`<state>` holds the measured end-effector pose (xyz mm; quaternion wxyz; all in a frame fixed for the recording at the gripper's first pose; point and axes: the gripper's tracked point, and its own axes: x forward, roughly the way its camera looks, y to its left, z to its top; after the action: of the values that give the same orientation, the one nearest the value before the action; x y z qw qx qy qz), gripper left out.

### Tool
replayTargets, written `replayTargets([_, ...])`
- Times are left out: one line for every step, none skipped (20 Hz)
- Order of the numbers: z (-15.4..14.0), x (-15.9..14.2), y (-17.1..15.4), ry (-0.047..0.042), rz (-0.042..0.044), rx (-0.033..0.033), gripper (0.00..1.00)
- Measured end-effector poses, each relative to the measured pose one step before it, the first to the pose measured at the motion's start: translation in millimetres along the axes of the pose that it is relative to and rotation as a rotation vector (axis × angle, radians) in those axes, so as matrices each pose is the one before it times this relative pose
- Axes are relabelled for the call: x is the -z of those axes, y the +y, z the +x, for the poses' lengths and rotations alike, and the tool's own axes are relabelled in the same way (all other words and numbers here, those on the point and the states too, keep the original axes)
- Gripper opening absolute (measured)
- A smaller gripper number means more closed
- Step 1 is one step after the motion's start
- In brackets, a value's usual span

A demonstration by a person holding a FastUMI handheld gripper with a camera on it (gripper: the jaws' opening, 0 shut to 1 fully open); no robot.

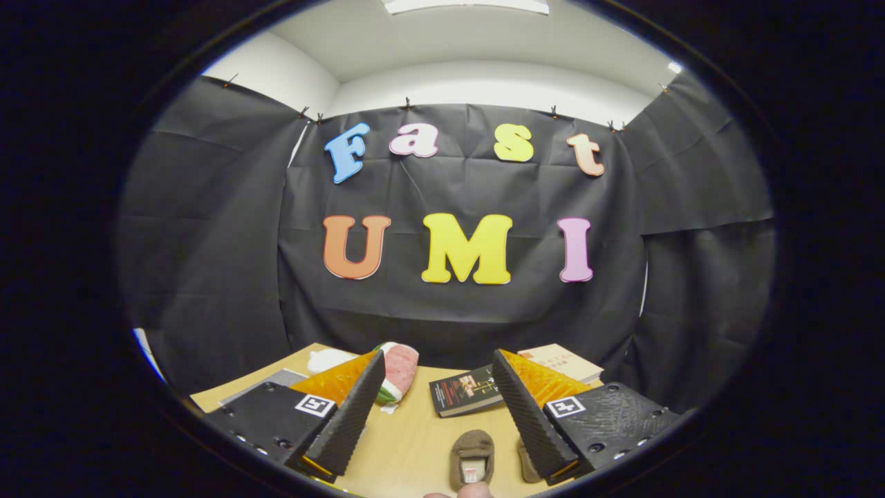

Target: Open the storage box then place both shoes into the box .Put the left shoe in first, then the right shoe, with the right side of both shoes facing outward in a uniform manner.

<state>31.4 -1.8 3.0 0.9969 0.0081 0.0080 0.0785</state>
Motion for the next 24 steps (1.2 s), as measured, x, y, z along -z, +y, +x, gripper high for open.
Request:
replayTargets([3.14, 4.2, -2.96, 0.0106, 0.00764, -0.01307, 0.95])
replayTargets([3.15, 3.39, -1.29, 0.00852, 0.00944, -0.01841, 0.95])
replayTargets([3.25, 2.97, -1.96, 0.00456, 0.00694, -0.01645, 0.95])
replayTargets([3.24, 3.8, -2.81, 0.00408, 0.00432, -0.01601, 0.95])
replayTargets([4.01, 4.19, -1.2, 0.00494, 0.00363, -0.01892, 0.95])
replayTargets([4.76, 6.94, 0.12, 0.00753, 0.00608, -0.02274, 0.95])
replayTargets([4.0, 7.4, 1.46, 0.011, 0.01255, -0.02598, 0.95])
replayTargets([3.52, 9.7, 3.24, 0.01687, 0.0217, -0.03175, 0.95])
replayTargets([5.18, 9.9, 4.13, 0.02087, 0.02569, -0.03355, 0.95])
replayTargets([4.82, 11.83, 4.31, 0.02468, 0.02637, -0.03502, 0.95])
replayTargets([6.08, 11.72, 4.22, 0.02331, 0.02386, -0.03237, 0.95])
replayTargets([5.52, 13.22, 4.29, 0.02265, 0.0201, -0.03241, 0.95])
replayTargets([6.57, 11.25, 5.26, 0.02262, 0.01848, -0.0319, 0.95])
replayTargets([7.05, 11.09, 2.69, 0.02648, 0.01846, -0.02782, 0.95])
replayTargets([7.33, 10.16, 2.99, 0.02412, 0.01984, -0.02397, 0.96])
replayTargets([6.44, 9.41, 2.72, 0.02104, 0.01823, -0.02201, 0.96])
replayTargets([6.15, 6.09, 2.31, 0.01351, 0.01314, -0.01895, 0.96])
replayTargets([5.6, 6.45, 2.17, 0.01397, 0.01168, -0.0165, 0.96])
replayTargets([5.87, 6.56, 3.34, 0.0141, 0.01691, -0.01875, 0.96])
replayTargets([7.79, 8.45, 4.64, 0.02163, 0.0212, -0.01844, 0.96])
replayTargets([7.31, 8.71, 3.42, 0.02363, 0.02465, -0.01893, 0.96])
replayTargets([7.23, 7.98, 4.11, 0.01649, 0.01983, -0.01726, 0.96])
replayTargets([7.43, 5.86, 4.3, 0.01451, 0.01601, -0.01703, 0.96])
replayTargets([7.43, 6.12, 6.59, 0.01606, 0.01794, -0.02066, 0.96])
